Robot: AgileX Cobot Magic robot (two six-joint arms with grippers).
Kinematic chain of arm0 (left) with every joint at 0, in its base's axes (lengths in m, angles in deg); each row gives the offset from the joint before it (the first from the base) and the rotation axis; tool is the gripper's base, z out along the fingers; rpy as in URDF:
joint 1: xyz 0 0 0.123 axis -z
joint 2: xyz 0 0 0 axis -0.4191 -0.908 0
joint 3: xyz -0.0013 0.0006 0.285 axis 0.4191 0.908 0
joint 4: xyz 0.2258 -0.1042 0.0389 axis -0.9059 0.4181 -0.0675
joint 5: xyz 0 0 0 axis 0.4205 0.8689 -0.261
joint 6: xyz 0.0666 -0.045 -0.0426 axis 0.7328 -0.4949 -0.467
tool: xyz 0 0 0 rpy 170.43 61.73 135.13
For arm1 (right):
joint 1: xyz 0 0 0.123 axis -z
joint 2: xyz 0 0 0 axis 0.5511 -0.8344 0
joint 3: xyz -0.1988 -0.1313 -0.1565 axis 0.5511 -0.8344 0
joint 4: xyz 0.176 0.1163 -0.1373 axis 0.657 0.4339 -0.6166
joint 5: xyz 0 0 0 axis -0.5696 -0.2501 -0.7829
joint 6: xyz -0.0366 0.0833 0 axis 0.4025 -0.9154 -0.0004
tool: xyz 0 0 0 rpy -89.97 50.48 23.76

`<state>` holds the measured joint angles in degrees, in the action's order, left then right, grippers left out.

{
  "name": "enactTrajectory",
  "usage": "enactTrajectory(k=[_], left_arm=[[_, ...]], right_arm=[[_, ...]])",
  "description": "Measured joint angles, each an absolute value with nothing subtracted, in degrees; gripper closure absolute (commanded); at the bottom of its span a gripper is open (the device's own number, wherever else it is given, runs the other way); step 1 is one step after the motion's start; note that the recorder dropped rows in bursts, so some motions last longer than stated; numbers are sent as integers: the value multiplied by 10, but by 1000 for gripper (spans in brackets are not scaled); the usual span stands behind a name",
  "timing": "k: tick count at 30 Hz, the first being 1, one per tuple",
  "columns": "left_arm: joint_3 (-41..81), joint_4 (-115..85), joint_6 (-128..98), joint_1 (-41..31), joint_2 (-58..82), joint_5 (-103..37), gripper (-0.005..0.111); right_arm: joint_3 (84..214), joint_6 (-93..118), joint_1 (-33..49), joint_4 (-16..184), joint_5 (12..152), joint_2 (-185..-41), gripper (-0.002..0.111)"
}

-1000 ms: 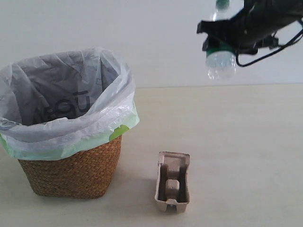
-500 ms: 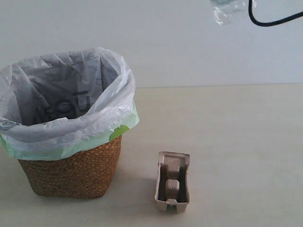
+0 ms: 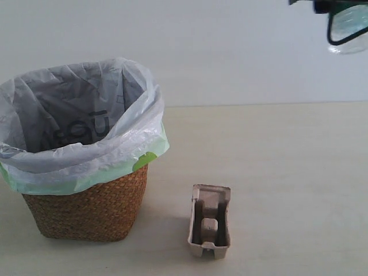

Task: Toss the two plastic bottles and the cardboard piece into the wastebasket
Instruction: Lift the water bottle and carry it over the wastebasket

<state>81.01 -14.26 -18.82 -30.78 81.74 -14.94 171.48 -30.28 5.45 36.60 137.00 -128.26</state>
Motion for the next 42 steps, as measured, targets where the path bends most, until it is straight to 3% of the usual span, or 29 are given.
enactTrajectory(k=[4, 11, 14, 20, 26, 33, 37, 40, 42], left_arm=[[810, -143, -188, -308, 817, -149, -1], [810, -143, -188, -308, 817, -149, -1], [810, -143, -188, -308, 817, -149, -1], [810, -143, -188, -308, 817, -149, -1], [810, -143, -188, -308, 817, -149, -1], [810, -143, -188, -308, 817, -149, -1], [810, -143, -188, -308, 817, -149, -1], [810, -143, -188, -308, 817, -149, -1], [810, -143, -188, -308, 817, -149, -1]], right_arm=[[1715, -205, 54, 652, 1265, -1296, 107], [1714, 282, 54, 1321, 1184, -1314, 107], [1714, 405, 54, 1420, 1178, -1307, 107], [1712, 415, 54, 1286, 1172, -1300, 107], [1701, 27, 54, 760, 1246, -1300, 107], [1699, -241, 54, 253, 1511, -1300, 107], [1699, -237, 56, 433, 1432, -1299, 107], [1699, -24, 55, 870, 1264, -1301, 107], [1713, 144, 55, 1098, 1233, -1302, 107]])
